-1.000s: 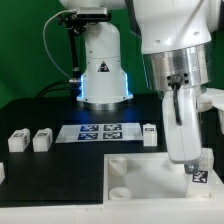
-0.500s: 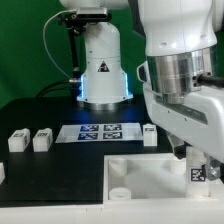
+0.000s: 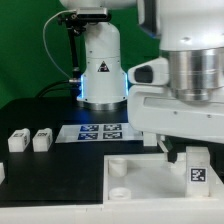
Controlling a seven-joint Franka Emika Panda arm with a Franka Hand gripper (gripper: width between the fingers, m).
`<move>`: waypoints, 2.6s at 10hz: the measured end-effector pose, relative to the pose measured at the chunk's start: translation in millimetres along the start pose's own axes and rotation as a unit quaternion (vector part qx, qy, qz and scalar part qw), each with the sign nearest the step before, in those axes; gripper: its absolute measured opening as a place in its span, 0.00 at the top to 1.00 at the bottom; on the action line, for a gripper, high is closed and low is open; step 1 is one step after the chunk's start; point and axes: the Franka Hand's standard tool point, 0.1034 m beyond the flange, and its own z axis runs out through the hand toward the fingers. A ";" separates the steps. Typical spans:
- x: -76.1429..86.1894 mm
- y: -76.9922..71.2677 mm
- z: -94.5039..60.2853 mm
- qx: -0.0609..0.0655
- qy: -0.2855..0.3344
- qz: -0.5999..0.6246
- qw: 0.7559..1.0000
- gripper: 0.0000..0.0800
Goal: Assemble one leg
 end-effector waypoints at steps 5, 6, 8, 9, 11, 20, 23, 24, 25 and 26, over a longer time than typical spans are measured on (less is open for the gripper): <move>0.4 0.5 0.6 0.002 -0.005 0.084 0.996 0.63; 0.3 0.6 0.7 0.003 -0.005 0.128 0.992 0.63; -0.3 1.9 1.3 0.014 -0.008 0.278 0.960 0.63; -0.5 1.8 1.5 0.024 -0.009 0.374 0.927 0.63; 2.0 2.5 1.9 0.046 -0.025 0.512 0.857 0.63; 4.9 7.2 2.3 0.043 -0.034 0.671 0.740 0.55; 2.1 6.9 3.9 0.041 -0.035 0.665 0.745 0.20; 0.2 5.7 0.3 0.042 -0.035 0.662 0.747 0.20; -0.4 3.9 -9.8 0.047 -0.037 0.659 0.750 0.19; 0.6 2.3 -16.1 0.051 -0.037 0.656 0.752 0.19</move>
Offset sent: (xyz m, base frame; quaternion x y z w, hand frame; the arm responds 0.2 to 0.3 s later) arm 0.0000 0.0000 0.0000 0.0000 0.0000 0.0000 1.0000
